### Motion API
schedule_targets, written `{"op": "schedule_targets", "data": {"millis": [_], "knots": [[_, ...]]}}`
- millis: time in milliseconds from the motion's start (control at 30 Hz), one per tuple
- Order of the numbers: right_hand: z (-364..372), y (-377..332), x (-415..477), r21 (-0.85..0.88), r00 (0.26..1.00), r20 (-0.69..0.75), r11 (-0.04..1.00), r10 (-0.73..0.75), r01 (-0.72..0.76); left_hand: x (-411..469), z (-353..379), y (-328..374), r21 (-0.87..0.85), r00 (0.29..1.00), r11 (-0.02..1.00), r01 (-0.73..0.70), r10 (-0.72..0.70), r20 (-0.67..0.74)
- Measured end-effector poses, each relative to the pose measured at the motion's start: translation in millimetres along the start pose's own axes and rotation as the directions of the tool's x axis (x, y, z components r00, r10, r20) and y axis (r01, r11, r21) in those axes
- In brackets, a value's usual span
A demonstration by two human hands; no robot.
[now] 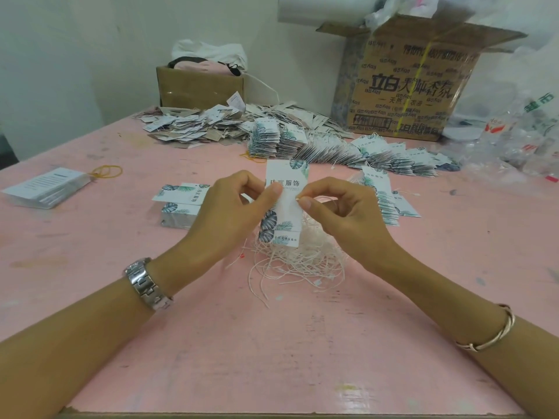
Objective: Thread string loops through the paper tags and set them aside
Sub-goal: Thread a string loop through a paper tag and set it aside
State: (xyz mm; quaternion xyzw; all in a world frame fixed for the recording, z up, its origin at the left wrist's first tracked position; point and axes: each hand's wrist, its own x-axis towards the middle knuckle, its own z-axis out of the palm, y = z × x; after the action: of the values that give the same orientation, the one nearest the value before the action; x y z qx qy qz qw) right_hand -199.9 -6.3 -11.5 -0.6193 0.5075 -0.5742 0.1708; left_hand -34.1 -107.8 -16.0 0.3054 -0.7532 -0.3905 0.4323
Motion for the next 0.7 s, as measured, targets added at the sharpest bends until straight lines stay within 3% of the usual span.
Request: {"op": "schedule_targets", "data": {"millis": [300, 700], "knots": [[1.0, 2.2, 0.6, -0.015, 1.0, 0.022, 1.0, 0.0, 0.001, -9.0, 9.8, 14.0, -0.406, 0.996, 0.911, 0.079, -0.09, -0.007], [-0.8, 3.4, 0.8, -0.014, 0.998, 0.056, 1.0, 0.012, -0.011, -8.9, 9.2, 12.4, -0.452, 0.995, 0.891, 0.049, -0.085, -0.06]]}}
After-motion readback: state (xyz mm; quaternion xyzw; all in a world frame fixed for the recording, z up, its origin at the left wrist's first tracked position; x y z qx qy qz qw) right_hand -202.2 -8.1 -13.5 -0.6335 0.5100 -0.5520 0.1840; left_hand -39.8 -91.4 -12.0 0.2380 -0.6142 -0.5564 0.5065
